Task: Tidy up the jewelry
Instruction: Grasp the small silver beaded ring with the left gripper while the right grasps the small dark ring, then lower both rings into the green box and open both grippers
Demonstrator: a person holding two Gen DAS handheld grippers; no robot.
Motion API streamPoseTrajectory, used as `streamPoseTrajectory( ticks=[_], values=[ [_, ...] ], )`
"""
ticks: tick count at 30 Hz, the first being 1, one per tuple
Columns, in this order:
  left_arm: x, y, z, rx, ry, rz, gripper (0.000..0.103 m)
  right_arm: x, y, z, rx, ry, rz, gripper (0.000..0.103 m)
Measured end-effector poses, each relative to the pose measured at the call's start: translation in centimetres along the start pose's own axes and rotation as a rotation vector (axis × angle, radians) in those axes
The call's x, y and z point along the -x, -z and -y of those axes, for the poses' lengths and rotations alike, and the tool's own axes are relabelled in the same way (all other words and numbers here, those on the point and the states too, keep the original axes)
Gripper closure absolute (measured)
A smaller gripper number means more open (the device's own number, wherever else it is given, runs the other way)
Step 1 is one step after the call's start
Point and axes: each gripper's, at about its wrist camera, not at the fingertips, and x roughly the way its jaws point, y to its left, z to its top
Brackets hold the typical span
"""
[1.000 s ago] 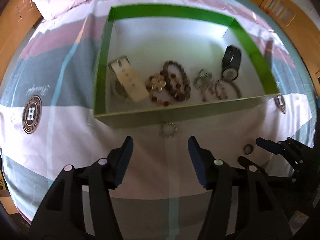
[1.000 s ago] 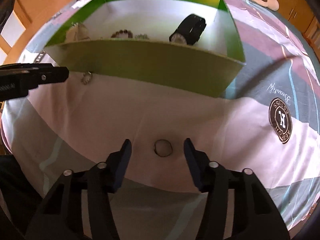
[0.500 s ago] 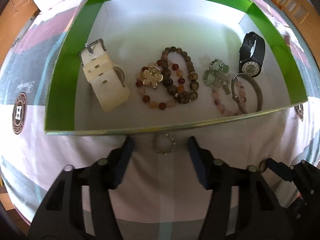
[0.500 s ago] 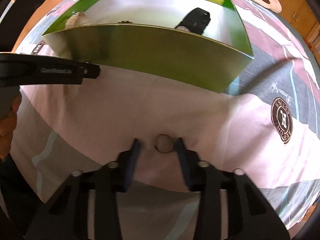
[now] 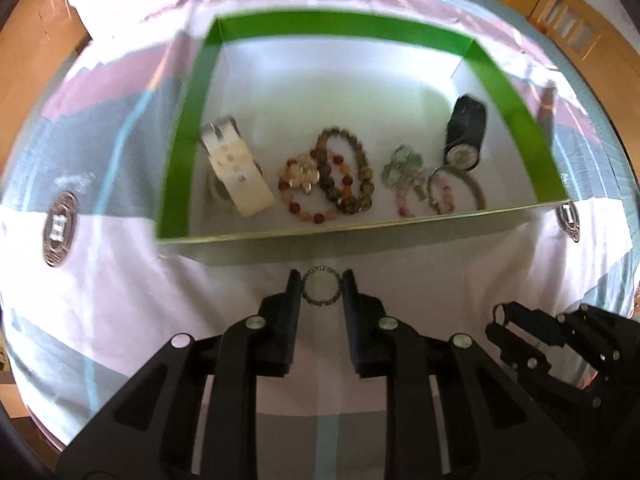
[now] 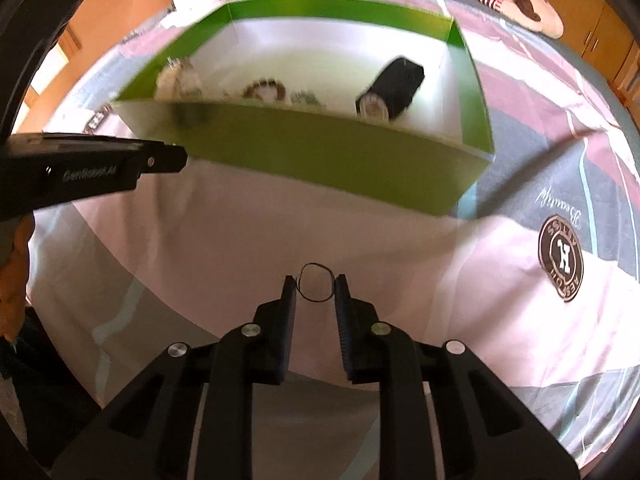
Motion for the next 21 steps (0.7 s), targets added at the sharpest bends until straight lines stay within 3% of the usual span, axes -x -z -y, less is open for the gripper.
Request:
streamPoseTrajectory(
  ticks=[7,21],
  values=[
    [3.0,0.1,0.6,-0.049,0.006,0.094,0.082,0.4,-0.8,0.1,-0.006,0.000,0.030,0.083],
    [7.4,-0.9,0.6,-0.039,-0.035,0.324,0.082,5.0,-2.5,1.0,-0.088,-0.056,0.328,0.083]
  ],
)
